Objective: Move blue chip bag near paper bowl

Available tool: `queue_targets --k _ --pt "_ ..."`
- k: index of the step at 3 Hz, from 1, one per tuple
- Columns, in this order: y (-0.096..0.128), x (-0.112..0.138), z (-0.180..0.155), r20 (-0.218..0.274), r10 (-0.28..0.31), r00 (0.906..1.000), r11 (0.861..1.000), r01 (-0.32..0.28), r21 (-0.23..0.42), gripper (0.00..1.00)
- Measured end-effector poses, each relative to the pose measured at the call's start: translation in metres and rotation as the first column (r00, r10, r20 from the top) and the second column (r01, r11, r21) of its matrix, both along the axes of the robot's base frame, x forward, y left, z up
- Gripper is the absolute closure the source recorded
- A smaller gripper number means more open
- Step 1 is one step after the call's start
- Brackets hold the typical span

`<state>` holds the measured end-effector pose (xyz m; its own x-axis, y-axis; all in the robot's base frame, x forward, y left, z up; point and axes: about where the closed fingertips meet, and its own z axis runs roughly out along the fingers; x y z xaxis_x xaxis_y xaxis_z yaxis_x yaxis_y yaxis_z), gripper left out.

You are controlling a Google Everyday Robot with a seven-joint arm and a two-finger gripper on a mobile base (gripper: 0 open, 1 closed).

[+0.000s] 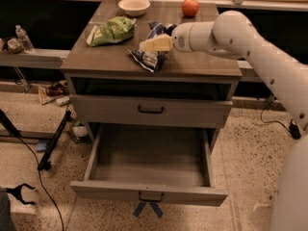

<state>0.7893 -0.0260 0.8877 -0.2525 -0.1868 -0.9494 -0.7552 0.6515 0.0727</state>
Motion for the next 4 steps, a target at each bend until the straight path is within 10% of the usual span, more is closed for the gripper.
queue_targets --k 2,4 --pt "0.014 0.017 -0.008 -0.014 0.051 0.9986 0.999 -0.051 0.010 0.46" --pt "-0.034 0.076 0.032 0.116 -0.087 0.9894 0.992 0.097 -0.084 0.99"
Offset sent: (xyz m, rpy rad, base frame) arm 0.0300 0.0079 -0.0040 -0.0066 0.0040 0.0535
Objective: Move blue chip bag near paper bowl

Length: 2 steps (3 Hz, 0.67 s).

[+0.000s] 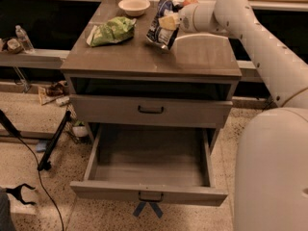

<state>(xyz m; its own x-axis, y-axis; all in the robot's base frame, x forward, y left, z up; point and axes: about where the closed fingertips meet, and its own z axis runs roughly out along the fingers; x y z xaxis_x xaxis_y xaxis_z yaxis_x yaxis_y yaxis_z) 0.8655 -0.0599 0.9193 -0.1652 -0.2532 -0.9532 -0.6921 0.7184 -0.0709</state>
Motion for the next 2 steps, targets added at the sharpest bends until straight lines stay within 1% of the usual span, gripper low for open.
queue_targets --k 1,2 --pt "-0.012 0.027 0.020 0.068 -0.068 0.9954 0.997 0.070 -0.028 1.00" --pt "-0.004 0.053 0.032 0.117 -0.119 0.9860 0.991 0.125 -0.042 1.00"
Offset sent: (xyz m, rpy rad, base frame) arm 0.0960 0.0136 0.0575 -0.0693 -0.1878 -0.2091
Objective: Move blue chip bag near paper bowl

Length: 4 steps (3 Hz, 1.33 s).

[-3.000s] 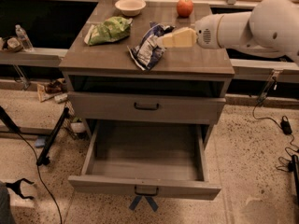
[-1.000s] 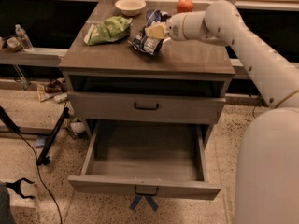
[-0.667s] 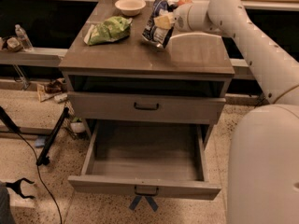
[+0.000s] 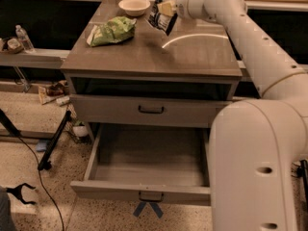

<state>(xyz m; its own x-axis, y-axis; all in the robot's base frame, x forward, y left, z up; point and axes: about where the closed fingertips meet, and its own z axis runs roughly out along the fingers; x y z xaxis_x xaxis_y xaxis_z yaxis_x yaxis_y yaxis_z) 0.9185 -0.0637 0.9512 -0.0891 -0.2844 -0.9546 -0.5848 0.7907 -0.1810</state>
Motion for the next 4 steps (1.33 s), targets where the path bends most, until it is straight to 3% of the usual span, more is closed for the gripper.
queue_targets --k 1,2,3,4 --pt "0.034 0.031 0.007 0.036 -0.033 0.9988 0.999 0.033 0.002 1.00" --pt "0.057 0.045 0.008 0.049 -0.026 0.9985 1.000 0.026 0.006 1.00" --pt "0.078 0.057 -0.001 0.046 -0.014 0.9989 1.000 0.013 0.020 0.82" --pt "0.094 0.066 -0.014 0.042 0.002 0.9991 1.000 -0.002 0.010 0.51"
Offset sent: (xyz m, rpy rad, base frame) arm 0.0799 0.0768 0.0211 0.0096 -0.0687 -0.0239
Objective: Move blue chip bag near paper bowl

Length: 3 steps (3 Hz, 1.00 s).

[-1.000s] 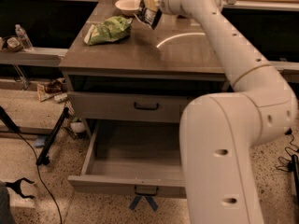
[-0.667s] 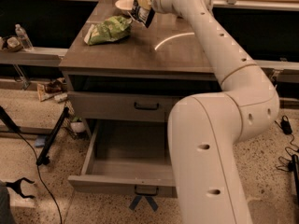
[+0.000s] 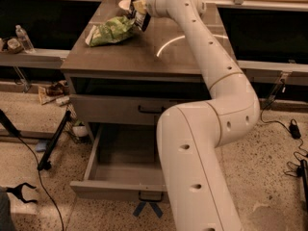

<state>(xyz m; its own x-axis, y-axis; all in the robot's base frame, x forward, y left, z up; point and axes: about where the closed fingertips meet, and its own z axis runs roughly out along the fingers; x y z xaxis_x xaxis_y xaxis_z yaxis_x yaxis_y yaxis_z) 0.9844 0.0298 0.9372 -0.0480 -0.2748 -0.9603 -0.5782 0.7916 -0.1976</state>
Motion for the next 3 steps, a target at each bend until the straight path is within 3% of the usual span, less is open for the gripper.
queue_targets --k 2,3 --pt "0.009 0.005 -0.013 -0.003 0.013 0.9999 1.000 -0.013 -0.020 0.05" --pt "-0.003 0.005 -0.020 -0.018 0.003 0.9998 0.999 -0.004 -0.040 0.00"
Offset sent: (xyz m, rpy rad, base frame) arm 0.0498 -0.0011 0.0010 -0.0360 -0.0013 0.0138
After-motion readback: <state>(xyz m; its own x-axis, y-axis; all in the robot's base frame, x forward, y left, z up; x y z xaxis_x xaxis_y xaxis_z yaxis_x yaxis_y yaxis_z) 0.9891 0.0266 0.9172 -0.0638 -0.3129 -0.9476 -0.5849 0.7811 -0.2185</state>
